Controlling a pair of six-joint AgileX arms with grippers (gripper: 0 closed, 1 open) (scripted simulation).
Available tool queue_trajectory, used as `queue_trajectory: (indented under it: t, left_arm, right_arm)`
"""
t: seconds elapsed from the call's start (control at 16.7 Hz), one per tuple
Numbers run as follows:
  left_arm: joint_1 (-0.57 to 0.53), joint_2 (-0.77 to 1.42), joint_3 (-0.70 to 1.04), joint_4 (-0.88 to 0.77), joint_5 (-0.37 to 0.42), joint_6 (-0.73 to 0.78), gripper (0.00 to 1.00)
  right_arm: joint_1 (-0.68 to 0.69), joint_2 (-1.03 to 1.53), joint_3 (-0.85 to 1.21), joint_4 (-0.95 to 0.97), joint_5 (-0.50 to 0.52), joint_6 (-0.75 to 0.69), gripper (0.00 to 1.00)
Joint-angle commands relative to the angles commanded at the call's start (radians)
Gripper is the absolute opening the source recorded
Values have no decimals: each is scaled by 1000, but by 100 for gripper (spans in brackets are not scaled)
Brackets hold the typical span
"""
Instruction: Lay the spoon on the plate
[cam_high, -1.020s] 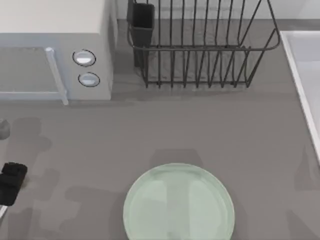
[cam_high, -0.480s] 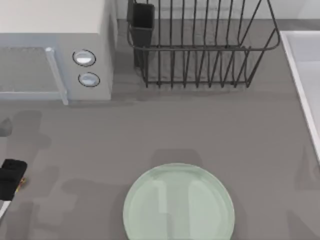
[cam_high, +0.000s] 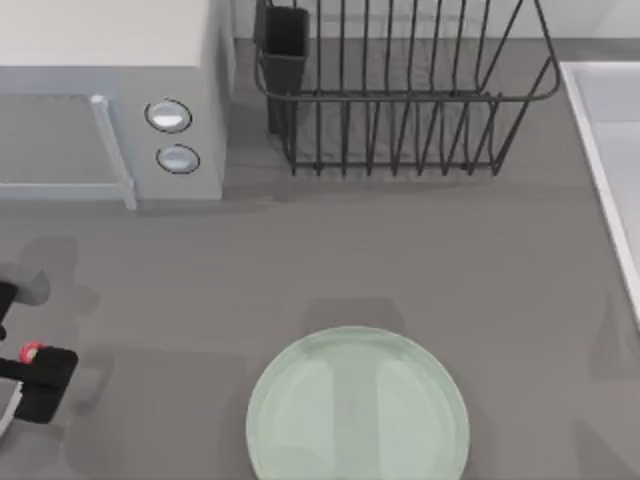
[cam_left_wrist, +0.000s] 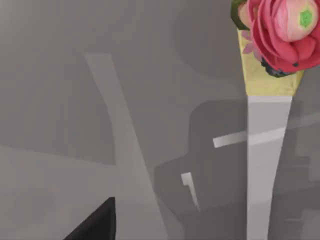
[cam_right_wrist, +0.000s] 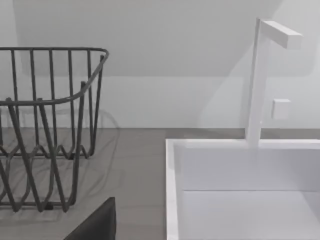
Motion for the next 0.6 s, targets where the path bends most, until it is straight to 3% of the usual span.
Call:
queue_trajectory:
  t: [0.24,0.54,0.6]
  left_arm:
    - [2,82,-88,165,0,4,100]
    - [2,94,-100,184,0,4,100]
    - [2,94,-100,184,0,4,92]
  right_arm:
    - [0,0,0,0,0,0,100]
    - [0,0,0,0,0,0,100]
    - [0,0,0,0,0,0,100]
